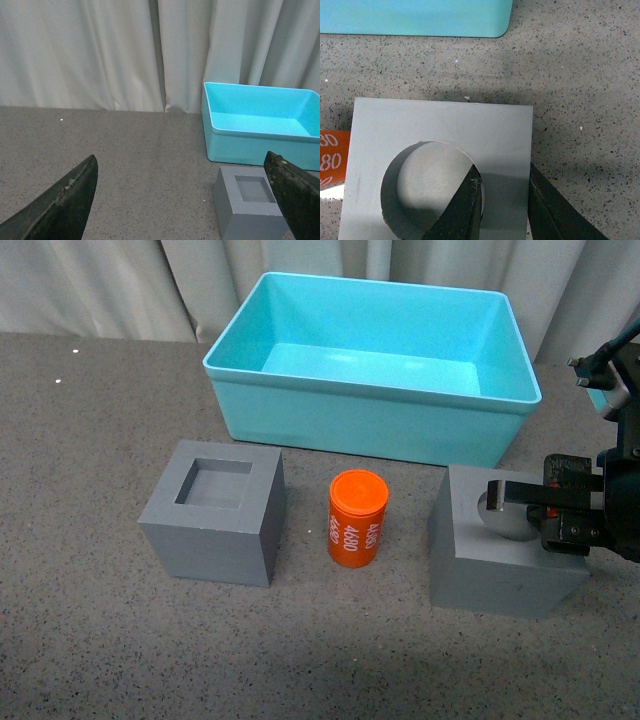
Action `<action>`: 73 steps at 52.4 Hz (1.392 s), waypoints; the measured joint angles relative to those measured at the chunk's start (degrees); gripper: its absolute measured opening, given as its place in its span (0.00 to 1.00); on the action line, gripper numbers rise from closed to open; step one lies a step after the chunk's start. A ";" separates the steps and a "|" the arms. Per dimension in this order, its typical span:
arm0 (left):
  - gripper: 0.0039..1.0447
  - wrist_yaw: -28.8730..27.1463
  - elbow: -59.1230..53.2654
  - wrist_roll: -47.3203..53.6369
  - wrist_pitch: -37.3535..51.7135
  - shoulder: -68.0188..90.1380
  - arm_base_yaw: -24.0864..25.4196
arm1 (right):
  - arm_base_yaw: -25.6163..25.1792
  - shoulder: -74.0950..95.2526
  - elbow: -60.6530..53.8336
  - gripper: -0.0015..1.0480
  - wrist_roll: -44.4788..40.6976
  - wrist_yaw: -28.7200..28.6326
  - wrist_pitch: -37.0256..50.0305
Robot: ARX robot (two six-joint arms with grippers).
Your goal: Place gray and orange parts in blue box
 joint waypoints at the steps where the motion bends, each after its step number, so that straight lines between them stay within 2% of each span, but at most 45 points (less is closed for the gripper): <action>1: 0.94 0.00 0.00 -0.02 0.00 0.00 0.00 | -0.11 -0.24 -0.02 0.18 -0.02 -0.04 -0.20; 11: 0.94 -0.02 0.00 0.00 0.00 0.00 0.00 | -1.46 -7.48 -1.20 0.17 -0.96 -1.46 -2.78; 21: 0.94 0.02 0.00 -0.02 0.00 0.00 0.00 | -2.93 -20.02 -0.92 0.17 -4.37 -6.97 -0.96; 25: 0.94 0.02 0.00 -0.02 0.00 0.00 0.00 | -3.21 -21.03 0.57 0.17 -5.27 -7.41 1.16; 35: 0.94 0.02 0.00 -0.02 0.00 0.00 0.00 | -3.82 -11.74 9.75 0.17 -6.95 -6.58 6.54; 53: 0.94 0.02 0.00 0.00 0.00 0.00 0.00 | -4.31 6.58 23.76 0.17 -6.93 -5.44 6.80; 73: 0.94 0.00 0.00 -0.02 0.00 0.00 0.00 | -4.33 18.75 33.16 0.17 -6.73 -4.42 -1.05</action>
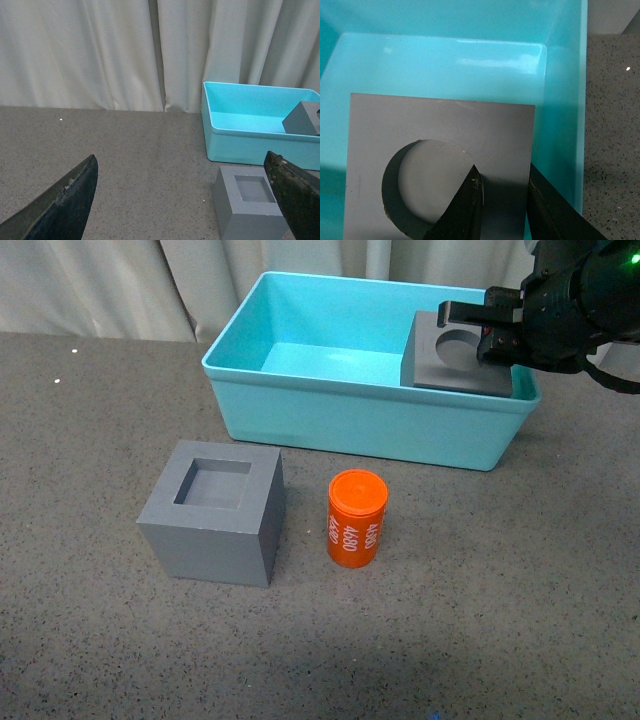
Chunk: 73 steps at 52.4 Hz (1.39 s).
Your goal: Place gray and orange parts in blue box
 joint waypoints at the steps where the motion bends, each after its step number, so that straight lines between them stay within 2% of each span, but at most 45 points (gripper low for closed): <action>1: 0.94 0.02 0.00 0.02 0.00 0.00 0.00 | 0.00 0.63 0.44 0.17 0.00 0.13 -0.37; 22: 0.94 0.02 0.00 0.00 0.00 0.00 0.00 | -0.26 3.67 3.15 0.17 -0.13 0.79 -2.38; 34: 0.94 0.02 0.00 0.00 0.00 0.00 0.00 | -0.31 3.67 3.54 0.48 -1.18 1.42 -1.46; 47: 0.94 0.02 0.00 0.02 0.00 0.00 0.00 | 0.09 -1.75 -3.04 0.92 -1.92 0.50 7.13; 61: 0.94 0.02 0.00 0.02 0.00 0.00 0.00 | 0.31 -19.78 -22.01 0.91 -2.86 1.03 19.78; 69: 0.94 0.02 0.00 0.00 0.00 0.00 0.00 | 0.61 -28.44 -32.52 0.91 -3.32 1.09 20.96; 73: 0.94 0.02 0.00 0.02 0.00 0.00 0.00 | 0.79 -32.11 -36.63 0.91 -4.79 4.17 21.33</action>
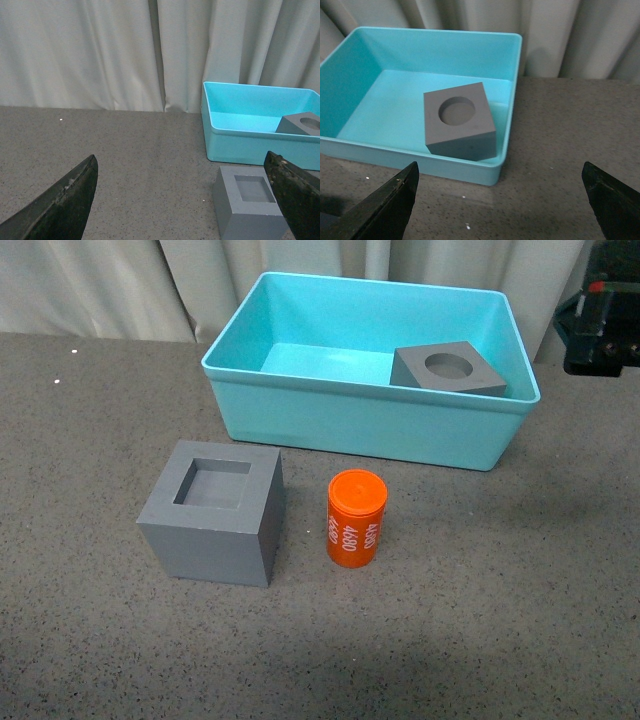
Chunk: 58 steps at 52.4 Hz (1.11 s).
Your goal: Place gray and orange parts in blue box
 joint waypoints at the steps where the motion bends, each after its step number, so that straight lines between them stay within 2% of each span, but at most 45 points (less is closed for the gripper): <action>1: 0.94 0.00 0.00 0.00 0.00 0.00 0.00 | 0.04 -0.55 -0.50 0.91 -0.22 0.26 0.00; 19: 0.94 -0.07 0.04 -0.07 -0.11 0.11 -0.04 | 0.04 -1.57 -1.16 0.91 -1.36 0.59 0.07; 23: 0.94 -10.78 5.53 -7.74 -12.22 10.27 -3.02 | 0.04 -1.57 -1.22 0.91 -1.36 0.59 0.07; 25: 0.94 -12.00 7.37 -12.00 -11.93 18.18 -3.91 | 0.04 -1.62 -1.29 0.91 -1.38 0.61 0.07; 44: 0.94 -6.51 18.25 -17.79 15.21 57.20 -6.69 | 0.04 -1.62 -1.29 0.91 -1.38 0.72 0.09; 50: 0.94 -1.75 24.72 -19.71 16.90 70.14 -8.35 | 0.04 -1.62 -1.29 0.91 -1.38 0.72 0.09; 58: 0.94 0.66 32.30 -20.48 16.31 81.83 -10.64 | 0.07 -1.62 -1.29 0.91 -1.38 0.72 0.09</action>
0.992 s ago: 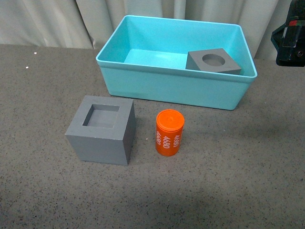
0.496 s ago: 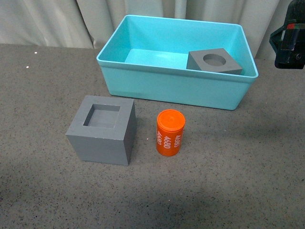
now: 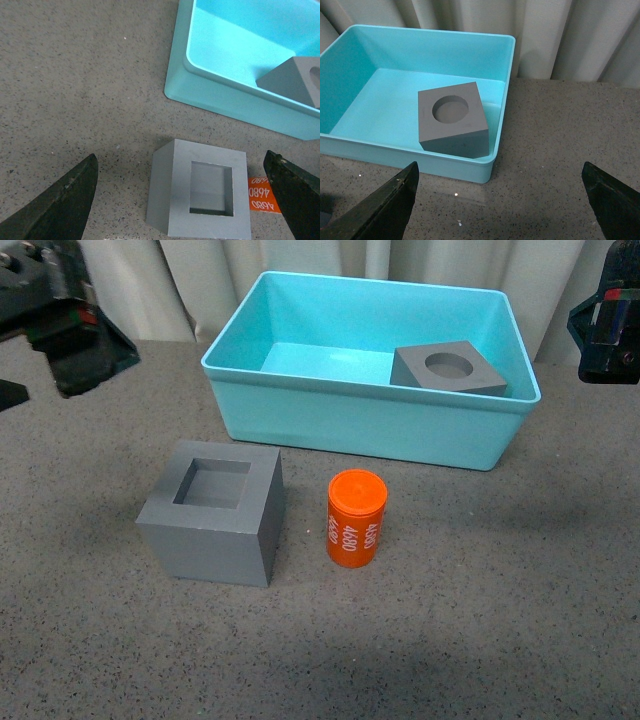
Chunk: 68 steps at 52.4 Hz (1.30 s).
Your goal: Place gray and orange parts in blue box
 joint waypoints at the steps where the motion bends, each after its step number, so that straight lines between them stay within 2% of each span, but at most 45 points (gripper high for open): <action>1: 0.94 0.17 0.33 0.13 -0.17 0.52 -0.11 | -0.02 0.00 0.00 0.91 0.00 0.00 0.00; 20: 0.94 2.54 6.05 4.17 -5.33 12.98 -1.44 | 0.00 0.00 0.00 0.91 0.00 0.00 0.00; 52: 0.94 -0.04 11.04 15.50 -10.16 20.02 -1.66 | -0.02 0.00 0.00 0.91 0.00 0.00 0.00; 63: 0.68 -0.09 11.80 16.55 -10.84 20.41 -1.97 | -0.02 0.00 0.00 0.91 0.00 0.00 0.00; 68: 0.52 0.00 12.24 16.55 -11.52 20.41 -2.36 | 0.00 0.00 0.00 0.91 0.00 0.00 0.00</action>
